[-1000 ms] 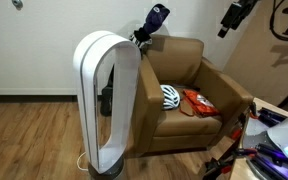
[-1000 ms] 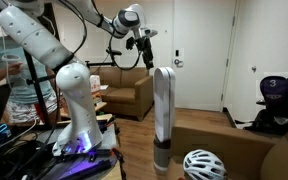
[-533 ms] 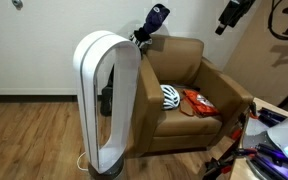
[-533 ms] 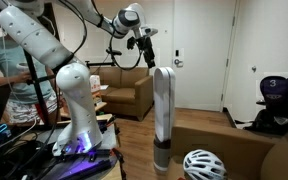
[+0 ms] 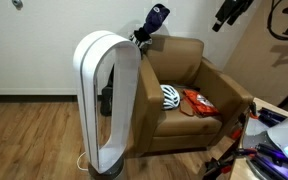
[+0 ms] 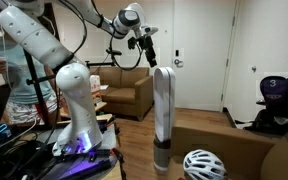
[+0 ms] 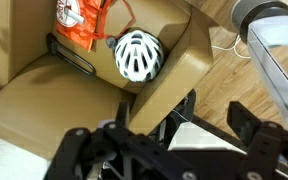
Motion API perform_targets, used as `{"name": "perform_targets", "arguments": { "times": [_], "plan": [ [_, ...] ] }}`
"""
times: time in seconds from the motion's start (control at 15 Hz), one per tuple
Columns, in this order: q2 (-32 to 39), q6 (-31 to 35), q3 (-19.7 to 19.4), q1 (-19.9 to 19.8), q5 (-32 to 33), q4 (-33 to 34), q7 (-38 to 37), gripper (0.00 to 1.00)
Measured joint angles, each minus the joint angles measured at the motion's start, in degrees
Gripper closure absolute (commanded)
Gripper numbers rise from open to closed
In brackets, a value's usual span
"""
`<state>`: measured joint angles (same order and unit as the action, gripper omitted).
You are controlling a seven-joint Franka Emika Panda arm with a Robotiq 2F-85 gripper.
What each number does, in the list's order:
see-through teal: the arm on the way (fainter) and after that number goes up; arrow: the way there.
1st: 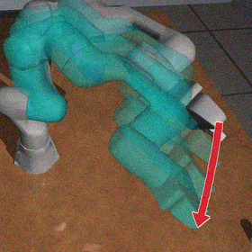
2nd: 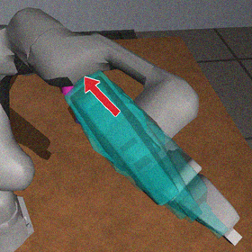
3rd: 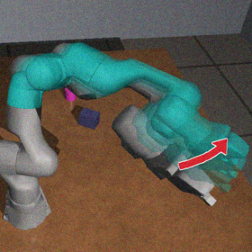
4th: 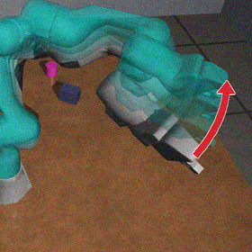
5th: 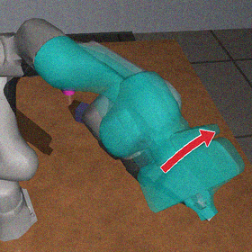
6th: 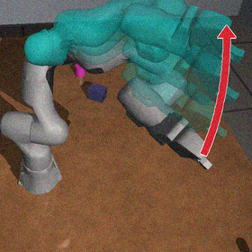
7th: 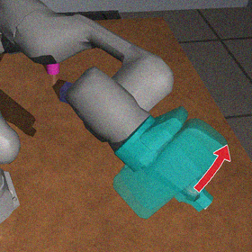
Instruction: Put the helmet on the right armrest
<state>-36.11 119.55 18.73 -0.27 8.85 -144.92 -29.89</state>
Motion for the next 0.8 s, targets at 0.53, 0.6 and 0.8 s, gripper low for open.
{"name": "perform_targets", "arguments": {
  "times": [0.53,0.6,0.8],
  "plan": [
    [5.2,1.0,-6.0,-0.3,0.3,7.5,8.1,0.00],
    [7.3,1.0,-7.0,-0.3,0.3,9.7,9.9,0.00],
    [14.0,0.5,-8.9,-0.3,0.3,16.0,13.4,0.00]
  ]
}}
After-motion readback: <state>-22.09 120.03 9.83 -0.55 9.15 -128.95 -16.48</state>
